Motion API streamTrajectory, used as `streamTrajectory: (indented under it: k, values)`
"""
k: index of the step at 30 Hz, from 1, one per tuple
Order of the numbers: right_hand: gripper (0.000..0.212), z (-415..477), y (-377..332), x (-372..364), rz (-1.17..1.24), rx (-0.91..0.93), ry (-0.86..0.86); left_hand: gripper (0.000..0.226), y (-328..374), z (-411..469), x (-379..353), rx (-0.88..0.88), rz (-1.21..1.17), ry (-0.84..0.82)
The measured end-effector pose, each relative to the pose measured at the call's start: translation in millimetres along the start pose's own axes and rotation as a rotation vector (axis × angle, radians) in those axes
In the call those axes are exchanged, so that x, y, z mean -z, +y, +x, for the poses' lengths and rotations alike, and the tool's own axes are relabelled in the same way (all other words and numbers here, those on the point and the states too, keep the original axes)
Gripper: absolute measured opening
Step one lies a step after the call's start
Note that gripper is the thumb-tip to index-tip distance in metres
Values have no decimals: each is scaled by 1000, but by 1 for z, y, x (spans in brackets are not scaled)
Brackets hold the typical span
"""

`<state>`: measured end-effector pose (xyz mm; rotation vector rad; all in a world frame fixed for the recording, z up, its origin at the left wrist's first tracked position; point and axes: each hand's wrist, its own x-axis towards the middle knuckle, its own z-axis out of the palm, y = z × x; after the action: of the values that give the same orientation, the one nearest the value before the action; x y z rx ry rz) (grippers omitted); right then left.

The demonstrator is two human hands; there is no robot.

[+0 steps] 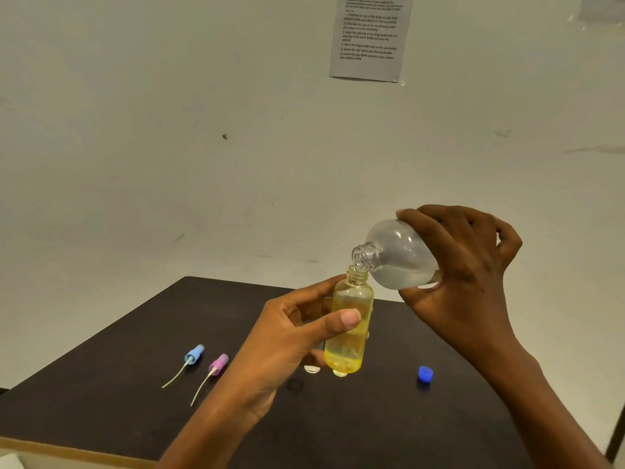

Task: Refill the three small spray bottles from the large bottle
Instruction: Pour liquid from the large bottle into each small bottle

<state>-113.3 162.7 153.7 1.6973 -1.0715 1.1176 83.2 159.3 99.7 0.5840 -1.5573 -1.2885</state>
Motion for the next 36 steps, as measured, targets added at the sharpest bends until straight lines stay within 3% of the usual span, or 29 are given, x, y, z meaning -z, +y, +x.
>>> streamTrajectory:
  k: [36]
  values:
    - [65, -2, -5, -3, 55, -32, 5, 53, -1, -2, 0, 12, -16, -21]
